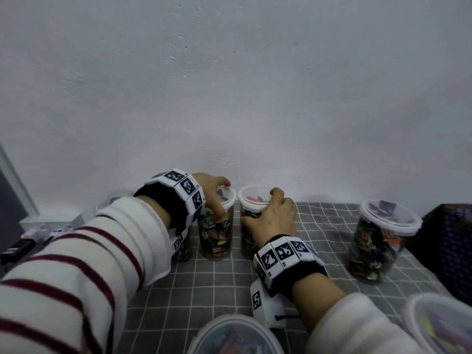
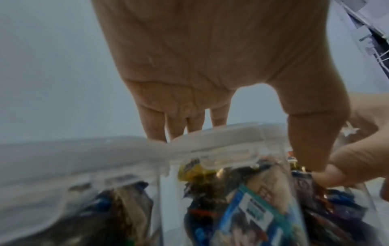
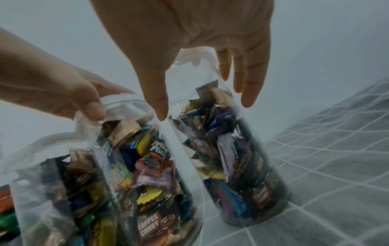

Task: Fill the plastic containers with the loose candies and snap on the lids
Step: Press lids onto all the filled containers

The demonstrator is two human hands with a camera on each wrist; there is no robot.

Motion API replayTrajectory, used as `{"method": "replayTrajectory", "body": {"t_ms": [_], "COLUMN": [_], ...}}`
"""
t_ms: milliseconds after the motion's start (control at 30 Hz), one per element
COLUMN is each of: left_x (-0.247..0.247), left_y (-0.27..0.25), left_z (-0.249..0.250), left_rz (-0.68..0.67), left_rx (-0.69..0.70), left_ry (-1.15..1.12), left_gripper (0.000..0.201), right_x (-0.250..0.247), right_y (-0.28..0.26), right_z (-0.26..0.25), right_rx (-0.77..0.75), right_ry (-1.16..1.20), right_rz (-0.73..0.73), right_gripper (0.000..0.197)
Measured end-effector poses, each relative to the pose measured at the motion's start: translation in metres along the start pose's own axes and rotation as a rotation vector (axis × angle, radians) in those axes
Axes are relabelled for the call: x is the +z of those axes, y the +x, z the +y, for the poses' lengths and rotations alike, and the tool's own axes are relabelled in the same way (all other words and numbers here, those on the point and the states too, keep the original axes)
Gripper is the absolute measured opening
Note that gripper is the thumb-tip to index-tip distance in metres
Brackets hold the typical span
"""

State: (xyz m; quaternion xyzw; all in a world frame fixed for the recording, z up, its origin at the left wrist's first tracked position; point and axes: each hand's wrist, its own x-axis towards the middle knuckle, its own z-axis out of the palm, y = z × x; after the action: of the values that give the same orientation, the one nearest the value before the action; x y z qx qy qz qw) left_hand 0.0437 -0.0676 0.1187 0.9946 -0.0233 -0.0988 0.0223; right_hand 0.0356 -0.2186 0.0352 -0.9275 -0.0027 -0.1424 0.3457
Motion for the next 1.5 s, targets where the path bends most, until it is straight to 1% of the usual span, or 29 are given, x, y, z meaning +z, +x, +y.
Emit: {"method": "replayTrajectory", "body": {"t_ms": [100,167,267,333,400,500,533,600,700,800,900,1000,1100,1167,1300,1400,1500], "left_x": [0.002,-0.004,-0.018,-0.024,-0.026,-0.022,-0.020,-0.014,-0.002,0.011,0.024,0.029,0.028,0.026,0.020,0.015,0.012], "left_y": [-0.010,-0.024,-0.054,-0.079,-0.104,-0.138,-0.147,-0.165,-0.184,-0.196,-0.199,-0.200,-0.197,-0.191,-0.173,-0.153,-0.133], "left_z": [-0.002,-0.001,0.002,0.003,0.009,0.030,0.038,0.056,0.076,0.092,0.102,0.107,0.107,0.105,0.097,0.091,0.089], "left_rz": [0.063,0.102,0.179,0.232,0.239,0.140,0.084,-0.052,-0.220,-0.346,-0.412,-0.373,-0.315,-0.306,-0.252,-0.176,-0.137], "left_rx": [0.024,0.042,0.065,0.081,0.112,0.176,0.202,0.251,0.326,0.341,0.340,0.350,0.363,0.344,0.275,0.228,0.188], "left_ry": [-0.015,-0.052,-0.114,-0.150,-0.183,-0.210,-0.203,-0.180,-0.093,0.045,0.195,0.275,0.275,0.251,0.214,0.169,0.149], "left_gripper": [0.091,0.091,0.079,0.069,0.064,0.060,0.062,0.073,0.083,0.093,0.098,0.094,0.081,0.079,0.082,0.081,0.079], "right_x": [-0.008,-0.018,-0.042,-0.063,-0.084,-0.113,-0.122,-0.141,-0.169,-0.195,-0.213,-0.226,-0.232,-0.231,-0.221,-0.208,-0.188], "right_y": [-0.007,-0.012,-0.018,-0.025,-0.034,-0.051,-0.056,-0.067,-0.085,-0.100,-0.111,-0.120,-0.120,-0.117,-0.102,-0.081,-0.050], "right_z": [-0.003,-0.007,-0.012,-0.015,-0.016,-0.013,-0.010,-0.003,0.016,0.043,0.066,0.081,0.086,0.083,0.072,0.061,0.048], "right_rx": [-0.004,-0.010,-0.046,-0.064,-0.089,-0.114,-0.122,-0.126,-0.100,-0.103,-0.099,-0.080,-0.086,-0.118,-0.168,-0.197,-0.217], "right_ry": [0.004,0.036,0.085,0.116,0.130,0.106,0.093,0.068,0.008,-0.152,-0.351,-0.501,-0.534,-0.548,-0.549,-0.482,-0.445], "right_rz": [-0.034,-0.038,-0.011,0.003,0.005,-0.007,-0.015,-0.039,-0.090,-0.202,-0.388,-0.545,-0.600,-0.602,-0.576,-0.532,-0.468], "right_gripper": [0.085,0.085,0.081,0.074,0.067,0.059,0.058,0.056,0.059,0.069,0.084,0.088,0.087,0.083,0.079,0.080,0.078]}}
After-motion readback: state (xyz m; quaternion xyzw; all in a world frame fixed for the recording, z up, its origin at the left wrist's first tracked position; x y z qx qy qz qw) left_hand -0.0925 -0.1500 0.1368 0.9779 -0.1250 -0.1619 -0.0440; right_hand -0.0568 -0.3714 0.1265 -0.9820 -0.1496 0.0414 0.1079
